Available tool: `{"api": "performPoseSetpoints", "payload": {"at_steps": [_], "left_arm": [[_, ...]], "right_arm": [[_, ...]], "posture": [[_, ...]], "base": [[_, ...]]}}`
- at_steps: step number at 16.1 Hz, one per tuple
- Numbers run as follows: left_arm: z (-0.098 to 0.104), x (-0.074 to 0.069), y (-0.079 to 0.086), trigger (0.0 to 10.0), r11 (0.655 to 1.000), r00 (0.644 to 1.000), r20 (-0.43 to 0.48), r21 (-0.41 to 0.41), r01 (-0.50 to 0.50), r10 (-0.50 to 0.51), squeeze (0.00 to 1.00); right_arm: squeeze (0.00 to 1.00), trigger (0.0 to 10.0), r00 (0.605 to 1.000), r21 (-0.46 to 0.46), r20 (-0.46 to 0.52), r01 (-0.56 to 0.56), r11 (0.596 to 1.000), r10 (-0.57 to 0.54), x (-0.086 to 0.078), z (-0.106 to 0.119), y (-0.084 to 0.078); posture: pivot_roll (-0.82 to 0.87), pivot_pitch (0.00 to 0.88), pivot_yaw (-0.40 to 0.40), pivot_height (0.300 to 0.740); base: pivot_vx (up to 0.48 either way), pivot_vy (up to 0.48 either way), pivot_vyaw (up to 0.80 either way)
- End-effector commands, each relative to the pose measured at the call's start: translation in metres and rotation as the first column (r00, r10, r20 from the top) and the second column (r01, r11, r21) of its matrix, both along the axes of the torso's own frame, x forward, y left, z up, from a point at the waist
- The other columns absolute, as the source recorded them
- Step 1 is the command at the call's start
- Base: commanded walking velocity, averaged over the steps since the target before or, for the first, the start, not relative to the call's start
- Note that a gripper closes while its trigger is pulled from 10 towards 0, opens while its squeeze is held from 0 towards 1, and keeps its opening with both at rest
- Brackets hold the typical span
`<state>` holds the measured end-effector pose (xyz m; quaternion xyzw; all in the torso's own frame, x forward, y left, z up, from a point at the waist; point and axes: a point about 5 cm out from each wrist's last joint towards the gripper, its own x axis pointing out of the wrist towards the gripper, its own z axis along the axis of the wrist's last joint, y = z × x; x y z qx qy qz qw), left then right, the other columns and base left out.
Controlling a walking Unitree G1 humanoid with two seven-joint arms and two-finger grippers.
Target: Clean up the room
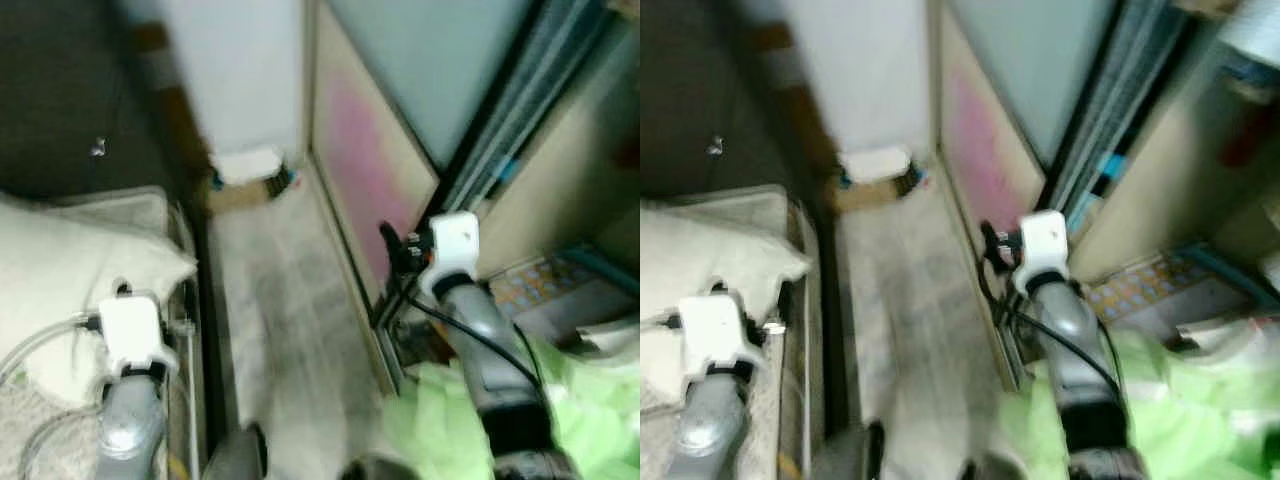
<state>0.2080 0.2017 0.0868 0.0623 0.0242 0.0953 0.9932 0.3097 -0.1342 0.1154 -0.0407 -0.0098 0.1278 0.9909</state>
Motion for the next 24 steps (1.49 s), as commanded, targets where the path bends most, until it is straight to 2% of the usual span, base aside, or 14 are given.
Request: {"api": "performPoseSetpoints", "payload": {"at_steps": [1, 4, 10, 21, 23, 24], "left_arm": [[-0.001, -0.001, -0.002, 10.0, 1.0, 1.0, -0.004, 0.006, -0.004, 0.004, 0.0], [0.0, 0.0, -0.002, 10.0, 0.999, 1.0, 0.0, 0.028, -0.018, 0.018, 0.0], [0.003, -0.006, 0.0, 10.0, 0.995, 0.995, 0.026, 0.033, -0.094, 0.094, 0.0], [0.004, 0.009, -0.009, 10.0, 0.999, 1.0, 0.026, 0.038, -0.012, 0.011, 0.0], [0.003, 0.007, -0.009, 10.0, 0.999, 1.0, 0.014, -0.031, -0.024, 0.024, 0.0], [0.003, 0.007, -0.009, 10.0, 0.999, 1.0, 0.013, -0.039, -0.025, 0.025, 0.0]], "right_arm": [[0.0, 10.0, 1.0, -0.005, -0.013, 0.0, 1.0, 0.0, -0.002, -0.004, -0.003], [0.0, 10.0, 1.0, 0.019, -0.007, -0.03, 0.999, 0.03, 0.004, -0.002, 0.004], [0.0, 10.0, 0.995, 0.034, -0.018, -0.102, 0.994, 0.103, 0.011, -0.003, 0.024], [0.0, 10.0, 0.998, 0.029, 0.001, -0.058, 0.998, 0.058, 0.012, -0.001, 0.012], [0.0, 10.0, 0.997, 0.031, 0.012, -0.08, 0.996, 0.08, 0.015, 0.0, 0.02], [0.0, 10.0, 0.996, 0.032, 0.014, -0.086, 0.996, 0.085, 0.016, 0.001, 0.022]], "posture": [[-0.02, 0.128, -0.055, 0.74], [0.0, 0.121, -0.069, 0.74], [0.05, 0.131, -0.11, 0.74], [0.0, 0.131, -0.065, 0.74], [0.02, 0.126, -0.073, 0.74], [0.02, 0.126, -0.075, 0.74]], "base": [[0.0, 0.0, 0.8], [0.0, 0.0, 0.69], [0.0, 0.0, 0.0], [0.0, 0.0, 0.74], [0.0, 0.0, 0.8], [0.0, 0.0, 0.8]]}}
